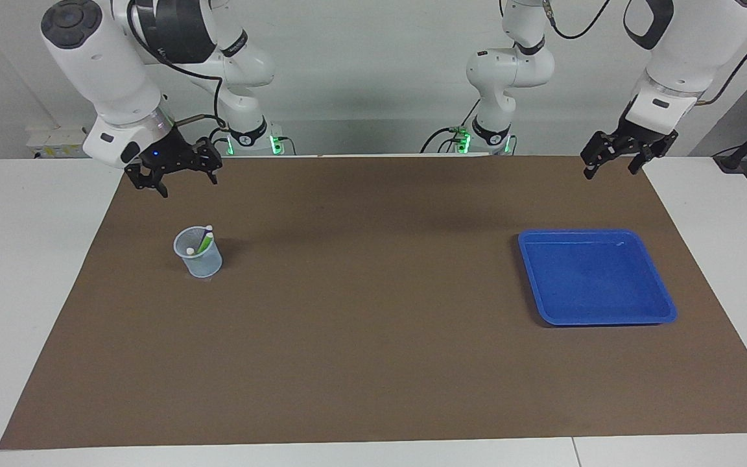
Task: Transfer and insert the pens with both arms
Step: 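Open the right gripper and draw it back from the cup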
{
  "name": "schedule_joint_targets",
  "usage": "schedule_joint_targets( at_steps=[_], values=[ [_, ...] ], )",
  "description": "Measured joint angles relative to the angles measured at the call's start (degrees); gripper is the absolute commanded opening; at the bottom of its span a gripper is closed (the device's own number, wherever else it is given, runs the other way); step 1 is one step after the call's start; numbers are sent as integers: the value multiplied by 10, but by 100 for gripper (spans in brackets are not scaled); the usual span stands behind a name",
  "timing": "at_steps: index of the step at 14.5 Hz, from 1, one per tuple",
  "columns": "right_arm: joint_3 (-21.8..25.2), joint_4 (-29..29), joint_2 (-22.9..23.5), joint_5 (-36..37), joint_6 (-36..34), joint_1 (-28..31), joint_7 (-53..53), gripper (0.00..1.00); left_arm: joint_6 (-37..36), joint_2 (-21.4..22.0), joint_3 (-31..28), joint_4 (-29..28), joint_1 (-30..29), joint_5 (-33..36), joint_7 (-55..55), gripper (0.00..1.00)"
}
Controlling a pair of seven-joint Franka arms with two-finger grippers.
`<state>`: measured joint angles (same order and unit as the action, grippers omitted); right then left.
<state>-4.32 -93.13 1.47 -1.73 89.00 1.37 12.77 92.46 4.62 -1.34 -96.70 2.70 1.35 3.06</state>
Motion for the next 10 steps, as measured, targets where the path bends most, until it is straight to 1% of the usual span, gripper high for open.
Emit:
schedule_joint_targets(
  at_steps=[6, 10],
  values=[
    [1, 2, -4, 0, 4, -1, -2, 100, 0, 0, -3, 0, 0, 0, 0, 100],
    [11, 13, -10, 1, -11, -5, -2, 100, 0, 0, -4, 0, 0, -6, 0, 100]
  ],
)
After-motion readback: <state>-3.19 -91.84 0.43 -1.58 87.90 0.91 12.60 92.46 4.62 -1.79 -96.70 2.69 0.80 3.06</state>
